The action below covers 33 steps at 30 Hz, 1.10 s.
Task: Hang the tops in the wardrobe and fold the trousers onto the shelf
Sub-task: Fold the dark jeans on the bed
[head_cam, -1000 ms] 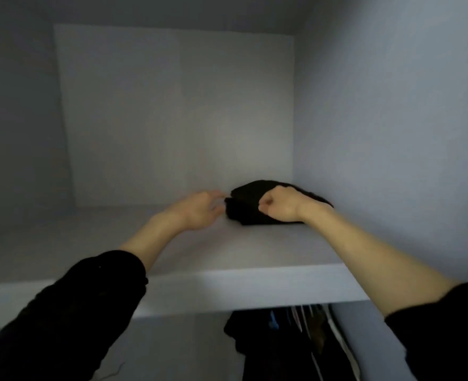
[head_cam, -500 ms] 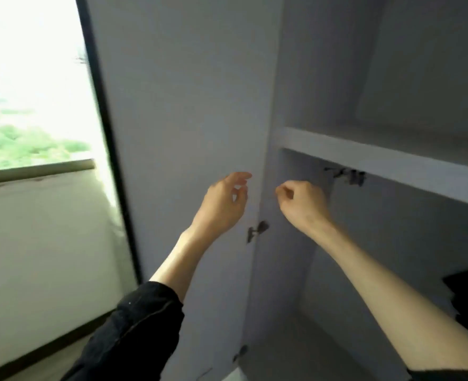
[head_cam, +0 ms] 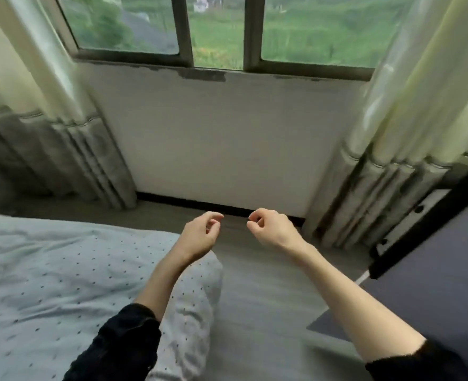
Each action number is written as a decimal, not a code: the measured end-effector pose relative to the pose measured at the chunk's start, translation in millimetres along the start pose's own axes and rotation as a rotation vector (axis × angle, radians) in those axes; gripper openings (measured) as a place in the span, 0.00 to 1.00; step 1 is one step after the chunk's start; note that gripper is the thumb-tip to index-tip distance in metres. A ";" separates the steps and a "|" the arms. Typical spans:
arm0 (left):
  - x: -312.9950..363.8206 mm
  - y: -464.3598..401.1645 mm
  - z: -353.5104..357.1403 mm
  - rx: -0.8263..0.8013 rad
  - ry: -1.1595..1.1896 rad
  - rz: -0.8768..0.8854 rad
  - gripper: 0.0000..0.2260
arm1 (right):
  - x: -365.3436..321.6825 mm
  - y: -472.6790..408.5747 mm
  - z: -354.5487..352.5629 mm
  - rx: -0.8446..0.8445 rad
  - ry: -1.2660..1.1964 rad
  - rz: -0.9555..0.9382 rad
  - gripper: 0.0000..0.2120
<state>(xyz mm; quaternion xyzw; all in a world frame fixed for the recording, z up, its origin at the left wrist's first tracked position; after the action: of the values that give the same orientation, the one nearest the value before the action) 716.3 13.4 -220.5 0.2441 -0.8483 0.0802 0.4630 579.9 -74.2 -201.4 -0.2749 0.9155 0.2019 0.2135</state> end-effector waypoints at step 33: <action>-276.1 -258.3 -283.6 0.986 0.394 -0.782 0.10 | -403.8 -488.8 184.4 -0.808 0.360 -1.005 0.17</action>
<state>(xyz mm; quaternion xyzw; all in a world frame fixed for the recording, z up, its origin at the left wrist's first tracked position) 1178.9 -14.2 -313.2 0.6986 -0.4604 0.3284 0.4384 1225.7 -191.1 -274.6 -0.7556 0.5498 0.3560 0.0058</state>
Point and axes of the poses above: each hand's wrist, its own y-axis away from the middle knuckle, its own z-axis out of the palm, x = y × z, the point moved 9 cm from there along -y, towards the middle knuckle, and after that the axes turned 6 degrees about y, right-handed, at the moved point
